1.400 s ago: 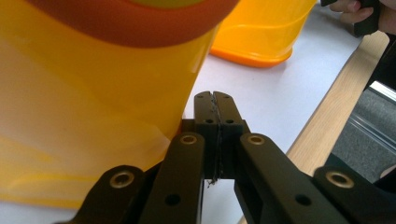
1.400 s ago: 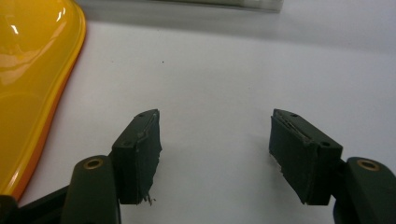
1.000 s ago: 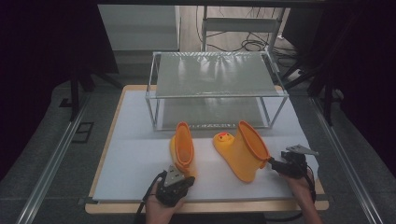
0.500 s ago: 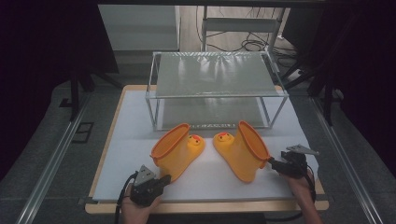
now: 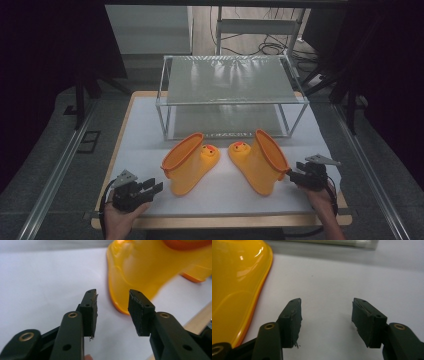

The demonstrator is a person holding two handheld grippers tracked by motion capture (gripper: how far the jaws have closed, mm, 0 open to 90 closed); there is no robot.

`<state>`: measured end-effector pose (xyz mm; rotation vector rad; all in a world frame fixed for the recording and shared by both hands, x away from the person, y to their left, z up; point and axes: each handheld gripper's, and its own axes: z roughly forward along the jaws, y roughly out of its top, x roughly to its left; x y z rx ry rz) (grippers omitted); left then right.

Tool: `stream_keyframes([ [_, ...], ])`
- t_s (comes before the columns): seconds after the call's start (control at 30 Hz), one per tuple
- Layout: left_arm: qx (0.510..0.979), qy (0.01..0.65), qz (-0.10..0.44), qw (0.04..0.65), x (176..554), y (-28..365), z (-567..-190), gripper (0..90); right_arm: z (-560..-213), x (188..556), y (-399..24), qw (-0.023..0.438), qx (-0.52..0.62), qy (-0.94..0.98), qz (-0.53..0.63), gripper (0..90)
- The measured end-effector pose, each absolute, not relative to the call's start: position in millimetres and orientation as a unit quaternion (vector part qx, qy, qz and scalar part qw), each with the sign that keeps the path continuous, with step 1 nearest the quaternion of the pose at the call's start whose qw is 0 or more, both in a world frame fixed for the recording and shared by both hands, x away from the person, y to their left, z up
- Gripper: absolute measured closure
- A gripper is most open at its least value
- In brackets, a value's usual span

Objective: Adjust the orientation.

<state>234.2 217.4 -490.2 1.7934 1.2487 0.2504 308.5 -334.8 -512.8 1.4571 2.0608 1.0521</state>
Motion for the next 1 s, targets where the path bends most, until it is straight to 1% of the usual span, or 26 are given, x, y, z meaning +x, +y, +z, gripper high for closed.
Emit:
stream_keyframes([
  [0.03,0.73,0.505,0.1,0.45,239.4,217.6,-489.0,56.9,-512.6,308.5,-334.3,0.2,0.518,0.74,0.379,45.9],
  [0.07,0.73,0.505,0.1,0.45,239.4,217.6,-489.0,56.4,-512.6,308.5,-334.3,0.2,0.518,0.74,0.379,45.9],
  [0.13,0.732,0.506,0.099,0.446,249.1,217.4,-486.2,56.1,-511.6,308.4,-333.3,0.193,0.51,0.746,0.382,49.7],
  [0.17,0.735,0.505,0.095,0.443,253.3,216.6,-484.9,55.3,-510.6,308.6,-333.5,0.185,0.501,0.754,0.383,55.1],
  [0.2,0.739,0.504,0.099,0.435,260.5,214.0,-481.6,55.0,-510.1,308.6,-333.9,0.18,0.498,0.757,0.383,57.4],
  [0.23,0.739,0.504,0.099,0.435,260.5,214.0,-481.6,54.8,-510.1,308.6,-333.9,0.18,0.498,0.757,0.383,57.4],
  [0.27,0.741,0.503,0.096,0.434,263.0,213.1,-480.5,54.8,-509.5,308.7,-334.4,0.175,0.495,0.76,0.383,59.9],
  [0.3,0.741,0.504,0.095,0.434,265.9,211.8,-478.9,54.6,-508.2,308.6,-335.5,0.169,0.49,0.764,0.383,65.5],
  [0.33,0.741,0.506,0.092,0.432,268.6,210.2,-477.4,53.9,-507.2,308.3,-336.0,0.165,0.489,0.766,0.384,68.2],
  [0.37,0.744,0.504,0.09,0.43,271.0,208.6,-476.1,53.9,-507.2,308.3,-336.0,0.165,0.489,0.766,0.384,68.2],
  [0.47,0.749,0.5,0.087,0.425,275.7,205.8,-473.9,52.1,-504.7,307.3,-336.1,0.157,0.477,0.774,0.385,75.6],
  [0.5,0.748,0.502,0.087,0.426,276.6,205.6,-473.8,51.8,-504.0,306.8,-334.9,0.153,0.466,0.782,0.384,79.6],
  [0.53,0.75,0.502,0.087,0.423,277.5,205.3,-473.9,51.8,-504.0,306.8,-334.9,0.153,0.466,0.782,0.384,79.6],
  [0.57,0.753,0.501,0.085,0.418,278.2,205.3,-473.9,50.0,-503.4,306.3,-333.6,0.157,0.456,0.789,0.381,84.4],
  [0.6,0.754,0.501,0.082,0.416,278.7,205.5,-473.8,50.0,-503.4,306.3,-333.6,0.157,0.456,0.789,0.381,84.4],
  [0.63,0.754,0.501,0.083,0.417,278.7,206.2,-473.5,49.6,-502.5,306.2,-333.3,0.16,0.452,0.791,0.38,88.2],
  [0.8,0.751,0.504,0.084,0.418,279.7,206.8,-472.9,47.5,-502.4,305.6,-332.0,0.151,0.444,0.796,0.384,89.7],
  [1.0,0.754,0.5,0.075,0.42,279.9,203.5,-473.2,46.2,-504.8,305.3,-316.9,0.136,0.407,0.821,0.376,89.9],
])
